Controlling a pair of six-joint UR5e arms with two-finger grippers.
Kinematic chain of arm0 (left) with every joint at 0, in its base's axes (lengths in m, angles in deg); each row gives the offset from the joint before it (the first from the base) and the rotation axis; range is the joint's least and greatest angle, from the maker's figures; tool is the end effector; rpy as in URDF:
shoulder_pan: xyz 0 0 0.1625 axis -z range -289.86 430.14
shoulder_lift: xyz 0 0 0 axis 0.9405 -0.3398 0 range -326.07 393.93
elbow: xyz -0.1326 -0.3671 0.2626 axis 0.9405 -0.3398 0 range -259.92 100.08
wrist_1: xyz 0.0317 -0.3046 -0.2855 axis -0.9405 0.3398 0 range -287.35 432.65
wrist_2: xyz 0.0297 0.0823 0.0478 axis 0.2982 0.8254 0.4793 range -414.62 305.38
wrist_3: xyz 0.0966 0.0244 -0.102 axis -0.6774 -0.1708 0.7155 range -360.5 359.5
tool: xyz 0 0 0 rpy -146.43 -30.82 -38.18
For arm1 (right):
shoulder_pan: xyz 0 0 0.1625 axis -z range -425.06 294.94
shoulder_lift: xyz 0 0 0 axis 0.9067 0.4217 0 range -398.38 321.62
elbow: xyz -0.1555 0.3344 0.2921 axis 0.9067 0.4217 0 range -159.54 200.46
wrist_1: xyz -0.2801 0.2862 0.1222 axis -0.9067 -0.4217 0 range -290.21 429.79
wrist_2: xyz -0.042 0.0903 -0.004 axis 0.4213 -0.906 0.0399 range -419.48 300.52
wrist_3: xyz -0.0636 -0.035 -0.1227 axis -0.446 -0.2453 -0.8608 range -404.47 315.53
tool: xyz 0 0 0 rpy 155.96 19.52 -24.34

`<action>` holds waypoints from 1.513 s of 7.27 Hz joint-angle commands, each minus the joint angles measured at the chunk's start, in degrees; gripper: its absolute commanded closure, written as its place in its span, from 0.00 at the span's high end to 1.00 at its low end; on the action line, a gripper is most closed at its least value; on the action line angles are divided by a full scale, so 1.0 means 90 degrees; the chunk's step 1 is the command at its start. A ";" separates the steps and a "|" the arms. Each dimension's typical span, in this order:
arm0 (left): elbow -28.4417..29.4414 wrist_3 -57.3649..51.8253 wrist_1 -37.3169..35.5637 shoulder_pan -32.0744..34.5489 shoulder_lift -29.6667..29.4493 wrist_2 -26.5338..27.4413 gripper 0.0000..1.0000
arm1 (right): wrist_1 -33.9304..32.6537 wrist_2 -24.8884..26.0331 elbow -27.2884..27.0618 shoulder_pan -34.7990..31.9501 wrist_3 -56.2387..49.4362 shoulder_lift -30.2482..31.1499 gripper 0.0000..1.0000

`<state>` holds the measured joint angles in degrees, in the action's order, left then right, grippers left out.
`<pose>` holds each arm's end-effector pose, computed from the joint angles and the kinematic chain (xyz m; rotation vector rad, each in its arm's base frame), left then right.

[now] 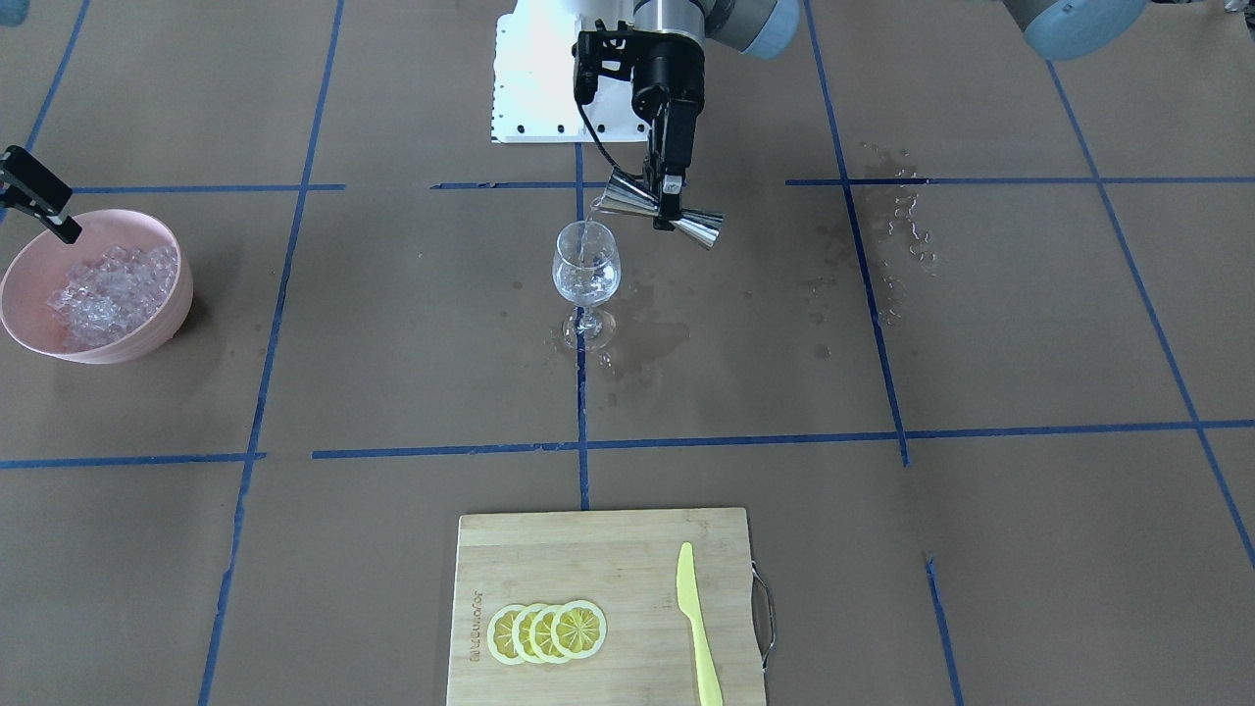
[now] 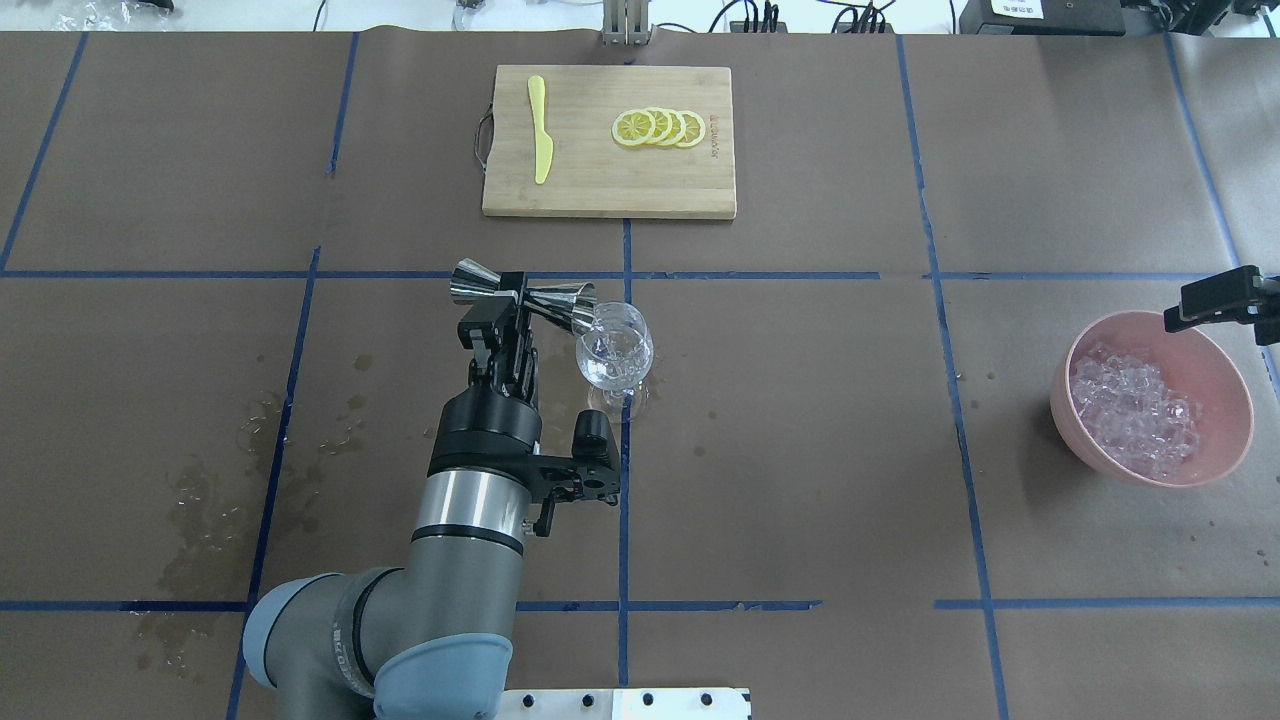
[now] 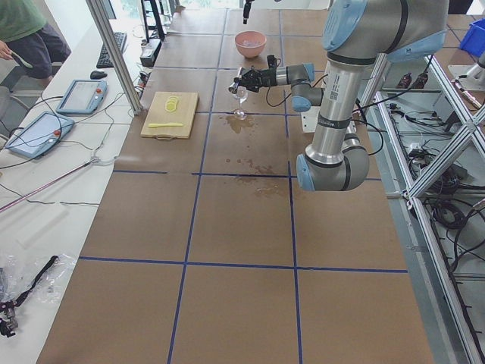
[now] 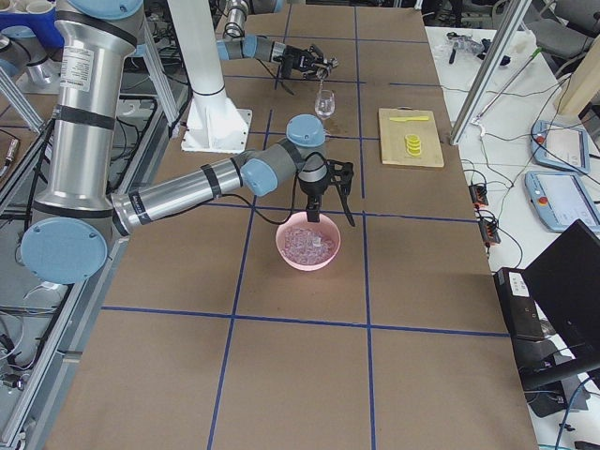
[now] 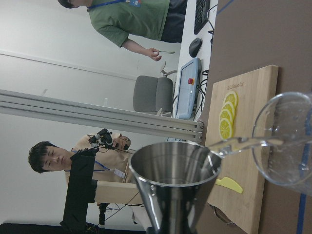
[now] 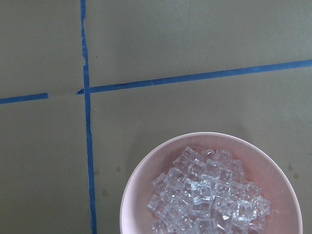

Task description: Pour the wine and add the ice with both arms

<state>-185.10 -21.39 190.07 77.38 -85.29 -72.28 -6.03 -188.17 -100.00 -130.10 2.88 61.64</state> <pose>0.5469 -0.3409 0.2141 1.4656 -0.3747 0.6746 -0.1437 -0.4132 0.5222 0.0829 -0.8702 0.1615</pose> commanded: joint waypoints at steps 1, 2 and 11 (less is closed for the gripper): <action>0.0045 -0.0179 0.0000 -0.0004 -0.0025 0.0127 0.00 | 0.0006 -0.0007 0.0005 0.0000 0.0003 0.0000 1.00; 0.0045 -0.0179 0.0010 -0.0004 -0.0035 0.0127 0.00 | 0.0006 -0.0007 0.0005 0.0000 0.0003 0.0000 1.00; 0.0045 0.0250 0.2089 0.0045 0.0975 0.0127 0.00 | 0.0006 0.0012 -0.0005 0.0000 -0.0007 -0.0058 1.00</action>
<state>-184.88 -19.16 200.46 77.71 -81.15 -71.17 -5.97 -188.08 -100.00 -130.10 2.89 61.16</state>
